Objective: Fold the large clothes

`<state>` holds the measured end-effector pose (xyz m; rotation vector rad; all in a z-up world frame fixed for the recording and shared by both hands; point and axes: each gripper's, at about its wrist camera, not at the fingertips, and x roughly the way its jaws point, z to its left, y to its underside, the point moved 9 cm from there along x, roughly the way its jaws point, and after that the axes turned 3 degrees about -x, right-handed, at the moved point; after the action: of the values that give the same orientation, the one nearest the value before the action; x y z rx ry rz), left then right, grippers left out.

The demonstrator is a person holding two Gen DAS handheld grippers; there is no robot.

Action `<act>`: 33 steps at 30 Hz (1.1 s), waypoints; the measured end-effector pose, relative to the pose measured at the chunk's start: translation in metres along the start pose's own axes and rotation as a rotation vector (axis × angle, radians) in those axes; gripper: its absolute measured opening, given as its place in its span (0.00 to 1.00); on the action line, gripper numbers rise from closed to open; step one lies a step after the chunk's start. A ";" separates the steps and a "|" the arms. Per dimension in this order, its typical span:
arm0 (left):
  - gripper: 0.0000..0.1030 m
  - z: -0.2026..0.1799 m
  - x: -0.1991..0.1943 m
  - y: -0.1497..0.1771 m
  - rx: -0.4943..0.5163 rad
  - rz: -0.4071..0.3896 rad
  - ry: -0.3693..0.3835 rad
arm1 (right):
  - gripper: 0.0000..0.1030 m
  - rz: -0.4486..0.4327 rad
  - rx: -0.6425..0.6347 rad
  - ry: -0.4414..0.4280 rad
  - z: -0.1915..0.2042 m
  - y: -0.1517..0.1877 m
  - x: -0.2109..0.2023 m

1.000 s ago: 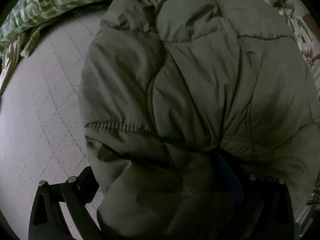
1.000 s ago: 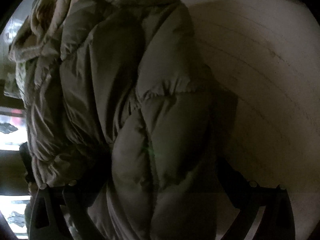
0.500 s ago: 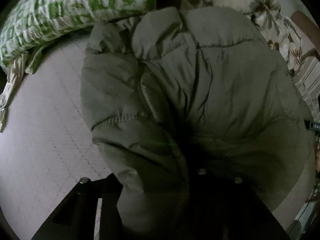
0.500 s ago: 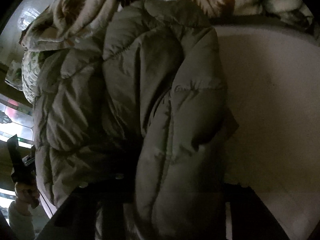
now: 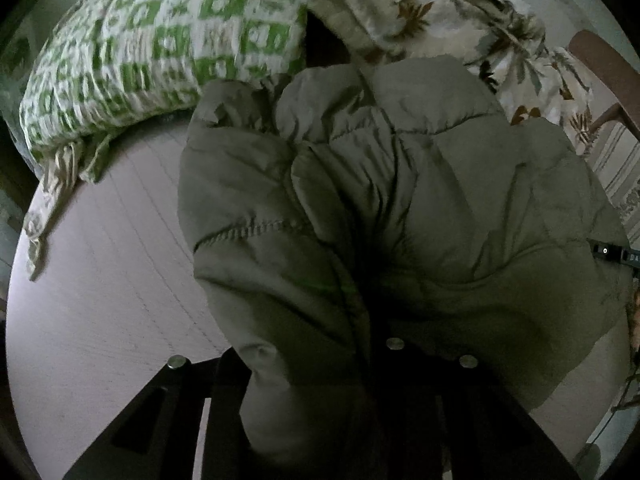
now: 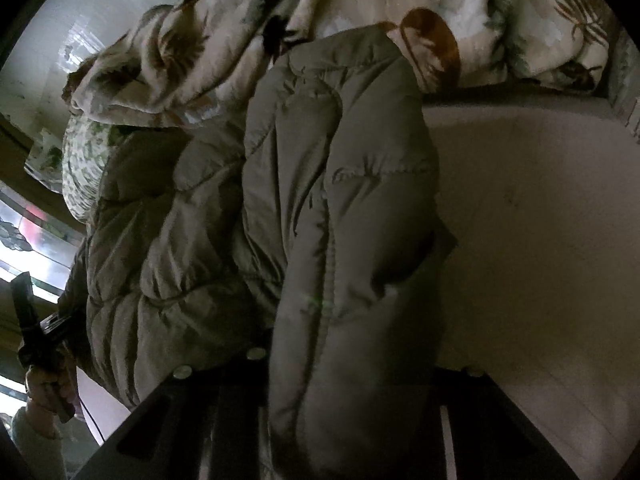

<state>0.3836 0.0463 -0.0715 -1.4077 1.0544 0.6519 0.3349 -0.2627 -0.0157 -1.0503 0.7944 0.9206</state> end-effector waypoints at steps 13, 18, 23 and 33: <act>0.25 -0.019 -0.066 0.003 0.038 -0.052 0.013 | 0.26 -0.055 -0.032 -0.014 0.010 0.008 -0.070; 0.25 -0.022 -0.098 0.017 0.050 -0.075 0.009 | 0.26 -0.078 -0.049 -0.013 0.032 0.011 -0.083; 0.25 -0.020 -0.116 0.038 0.065 -0.072 -0.004 | 0.26 -0.076 -0.070 -0.014 0.043 0.034 -0.102; 0.26 -0.010 -0.117 0.101 0.064 -0.035 -0.013 | 0.26 -0.034 -0.077 -0.019 0.047 0.091 -0.095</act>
<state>0.2423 0.0734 -0.0147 -1.3620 1.0298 0.5969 0.2185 -0.2214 0.0499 -1.1173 0.7280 0.9370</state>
